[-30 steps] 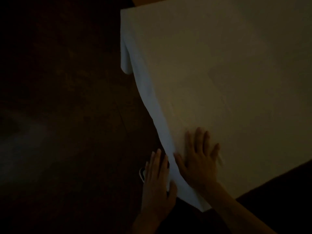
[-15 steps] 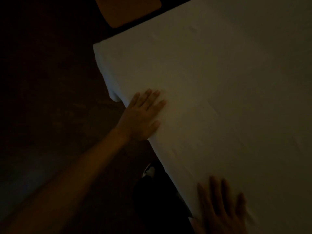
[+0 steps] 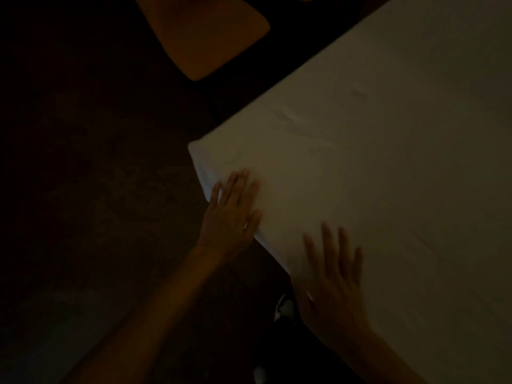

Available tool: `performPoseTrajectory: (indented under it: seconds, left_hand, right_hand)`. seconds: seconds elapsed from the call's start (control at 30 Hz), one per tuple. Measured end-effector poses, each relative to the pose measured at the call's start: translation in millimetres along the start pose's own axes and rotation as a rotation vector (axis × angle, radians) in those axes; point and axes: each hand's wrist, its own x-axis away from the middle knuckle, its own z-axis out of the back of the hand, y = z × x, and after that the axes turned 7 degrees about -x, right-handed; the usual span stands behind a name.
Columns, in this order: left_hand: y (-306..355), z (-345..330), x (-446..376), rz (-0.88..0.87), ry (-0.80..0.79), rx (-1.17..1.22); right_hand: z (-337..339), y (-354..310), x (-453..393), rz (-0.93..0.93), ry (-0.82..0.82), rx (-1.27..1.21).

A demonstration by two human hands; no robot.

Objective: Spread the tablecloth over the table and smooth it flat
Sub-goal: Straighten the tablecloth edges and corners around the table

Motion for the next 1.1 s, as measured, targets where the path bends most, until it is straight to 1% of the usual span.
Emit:
performPoseTrajectory:
  seconds: [0.1, 0.2, 0.27, 0.33, 0.37, 0.4, 0.43, 0.47, 0.57, 0.63, 0.67, 0.73, 0.83, 0.9, 0.93, 1.0, 1.07, 1.1]
  left_hand:
    - [-33, 2, -19, 0.095, -0.007, 0.048]
    - [-58, 1, -29, 0.177, 0.030, 0.113]
    - [-75, 1, -34, 0.294, 0.127, 0.271]
    - [-97, 4, -40, 0.492, 0.196, 0.518]
    - [-108, 4, -42, 0.580, 0.184, 0.611]
    - [-120, 4, -44, 0.618, 0.143, 0.644]
    - [-129, 6, -46, 0.593, 0.089, 0.641]
    - [-138, 5, -50, 0.527, 0.038, 0.629]
    - [-157, 2, -65, 0.308, -0.065, 0.630]
    - [-167, -4, -74, 0.220, -0.108, 0.637]
    - [-171, -7, -78, 0.190, -0.101, 0.639]
    - [-176, -12, -82, 0.144, -0.035, 0.596]
    - [-185, -14, -83, 0.098, 0.072, 0.462]
    - [-200, -27, -78, 0.071, 0.100, 0.367]
    - [-210, -36, -74, 0.083, 0.069, 0.311]
    - [-230, -54, -62, 0.156, -0.105, 0.210]
    - [-241, -64, -50, 0.229, -0.279, 0.192]
    - [-242, -64, -48, 0.248, -0.339, 0.205]
  right_hand:
    - [-24, -30, -71, -0.035, -0.087, 0.055]
    - [-39, -41, -98, -0.093, -0.136, 0.160]
    - [-41, -42, -98, -0.108, -0.139, 0.195]
    - [-40, -43, -97, -0.100, -0.141, 0.204]
    - [-40, -43, -97, -0.101, -0.150, 0.205]
    - [-39, -43, -97, -0.112, -0.154, 0.202]
    - [-40, -44, -99, -0.134, -0.152, 0.190]
    - [-40, -46, -101, -0.157, -0.146, 0.177]
    - [-43, -60, -114, -0.187, -0.112, 0.156]
    - [-45, -73, -130, -0.179, -0.078, 0.144]
    - [-47, -81, -139, -0.177, -0.064, 0.136]
    - [-47, -93, -154, -0.180, -0.041, 0.125]
    - [-47, -105, -171, -0.202, -0.021, 0.128]
    - [-49, -109, -177, -0.217, -0.014, 0.140]
    - [-50, -111, -178, -0.218, -0.011, 0.141]
    - [-54, -114, -181, -0.210, -0.017, 0.141]
    - [-60, -116, -183, -0.201, -0.025, 0.143]
    - [-63, -117, -185, -0.200, -0.026, 0.143]
